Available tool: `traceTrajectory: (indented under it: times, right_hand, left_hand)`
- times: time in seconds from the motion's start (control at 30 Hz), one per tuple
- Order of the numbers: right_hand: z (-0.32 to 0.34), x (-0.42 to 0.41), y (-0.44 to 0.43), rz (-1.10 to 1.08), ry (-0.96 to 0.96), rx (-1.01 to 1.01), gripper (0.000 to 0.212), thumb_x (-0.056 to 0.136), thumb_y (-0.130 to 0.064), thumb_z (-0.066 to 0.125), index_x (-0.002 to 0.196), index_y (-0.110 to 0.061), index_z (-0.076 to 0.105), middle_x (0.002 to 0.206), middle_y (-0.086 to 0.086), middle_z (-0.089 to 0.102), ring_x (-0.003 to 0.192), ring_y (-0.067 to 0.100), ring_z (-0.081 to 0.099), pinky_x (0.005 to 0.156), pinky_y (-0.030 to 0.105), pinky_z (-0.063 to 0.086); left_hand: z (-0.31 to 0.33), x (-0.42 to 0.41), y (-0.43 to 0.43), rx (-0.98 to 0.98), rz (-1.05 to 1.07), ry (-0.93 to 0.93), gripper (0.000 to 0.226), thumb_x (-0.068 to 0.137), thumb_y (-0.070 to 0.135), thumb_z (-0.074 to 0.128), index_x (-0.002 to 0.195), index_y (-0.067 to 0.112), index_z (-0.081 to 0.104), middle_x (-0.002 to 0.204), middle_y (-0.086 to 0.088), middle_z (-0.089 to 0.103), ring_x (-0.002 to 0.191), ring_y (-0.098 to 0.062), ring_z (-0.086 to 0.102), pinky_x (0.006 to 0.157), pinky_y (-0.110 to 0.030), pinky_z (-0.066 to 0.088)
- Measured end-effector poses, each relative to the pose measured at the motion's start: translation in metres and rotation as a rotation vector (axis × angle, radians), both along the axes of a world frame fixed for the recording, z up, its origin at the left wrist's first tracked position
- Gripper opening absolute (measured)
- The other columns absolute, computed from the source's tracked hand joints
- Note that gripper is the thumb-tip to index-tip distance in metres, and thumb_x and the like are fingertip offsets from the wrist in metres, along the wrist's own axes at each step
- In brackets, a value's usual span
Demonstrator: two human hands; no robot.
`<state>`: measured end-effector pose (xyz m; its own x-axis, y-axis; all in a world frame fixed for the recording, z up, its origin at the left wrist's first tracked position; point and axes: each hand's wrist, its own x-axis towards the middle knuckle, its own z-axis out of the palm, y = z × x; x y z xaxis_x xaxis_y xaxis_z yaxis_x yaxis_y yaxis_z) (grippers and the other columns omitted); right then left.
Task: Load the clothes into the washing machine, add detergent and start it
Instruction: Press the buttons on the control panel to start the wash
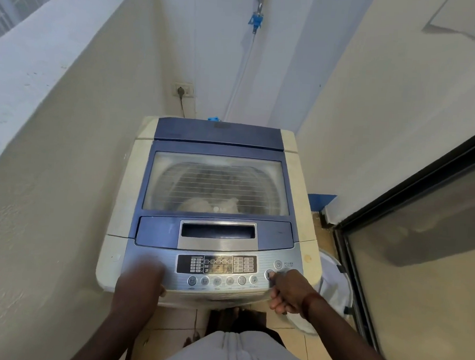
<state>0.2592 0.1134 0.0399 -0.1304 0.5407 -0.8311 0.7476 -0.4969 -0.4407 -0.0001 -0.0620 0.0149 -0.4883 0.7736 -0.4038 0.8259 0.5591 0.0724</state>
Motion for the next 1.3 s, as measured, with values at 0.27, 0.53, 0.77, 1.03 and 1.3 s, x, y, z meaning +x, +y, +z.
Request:
traceTrajectory:
  times: [0.27,0.53,0.77,1.03,1.3]
  right_hand:
    - [-0.01,0.025,-0.007,0.164,0.044,0.391,0.052,0.093,-0.055,0.05,0.066,-0.013,0.067,0.063,0.003,0.071,0.054,0.014,0.064,0.059,0.031,0.052]
    - [-0.039,0.016,-0.007,0.575,-0.154,0.905,0.092,0.078,-0.085,0.008,0.153,-0.032,0.008,0.16,-0.005,-0.005,0.15,0.019,-0.003,0.121,0.043,0.018]
    - [-0.064,0.022,-0.012,0.679,-0.277,0.898,0.098,0.072,-0.09,-0.008,0.149,-0.03,-0.014,0.158,0.003,-0.025,0.147,0.025,-0.022,0.12,0.051,0.001]
    - [-0.072,0.023,-0.011,0.644,-0.265,0.937,0.086,0.075,-0.089,-0.001,0.141,-0.044,-0.032,0.159,0.001,-0.021,0.149,0.025,-0.016,0.12,0.052,0.003]
    - [-0.068,0.022,-0.01,0.654,-0.27,0.915,0.1,0.069,-0.092,-0.008,0.15,-0.032,-0.009,0.159,0.001,-0.023,0.147,0.023,-0.02,0.121,0.052,-0.001]
  left_hand:
    - [0.014,0.011,0.006,-0.007,-0.05,0.048,0.025,0.084,0.028,0.069,0.107,0.02,0.062,0.114,0.0,0.058,0.095,-0.01,0.06,0.074,-0.019,0.047]
    - [-0.027,0.008,-0.021,0.307,-0.012,-0.041,0.096,0.08,0.079,0.027,0.148,0.011,0.025,0.16,-0.009,0.016,0.148,-0.022,0.012,0.113,-0.043,0.029]
    - [-0.022,0.002,-0.015,0.26,-0.048,0.03,0.083,0.086,0.073,0.013,0.129,0.011,0.05,0.141,-0.013,0.05,0.131,-0.029,0.048,0.096,-0.045,0.048]
    - [-0.032,0.004,-0.013,0.25,-0.025,-0.004,0.074,0.082,0.057,0.062,0.135,0.008,0.047,0.147,-0.016,0.043,0.136,-0.031,0.041,0.093,-0.043,0.051]
    - [-0.032,0.005,-0.01,0.293,-0.036,-0.006,0.073,0.082,0.057,0.062,0.135,0.009,0.045,0.15,-0.016,0.038,0.137,-0.03,0.041,0.091,-0.039,0.053]
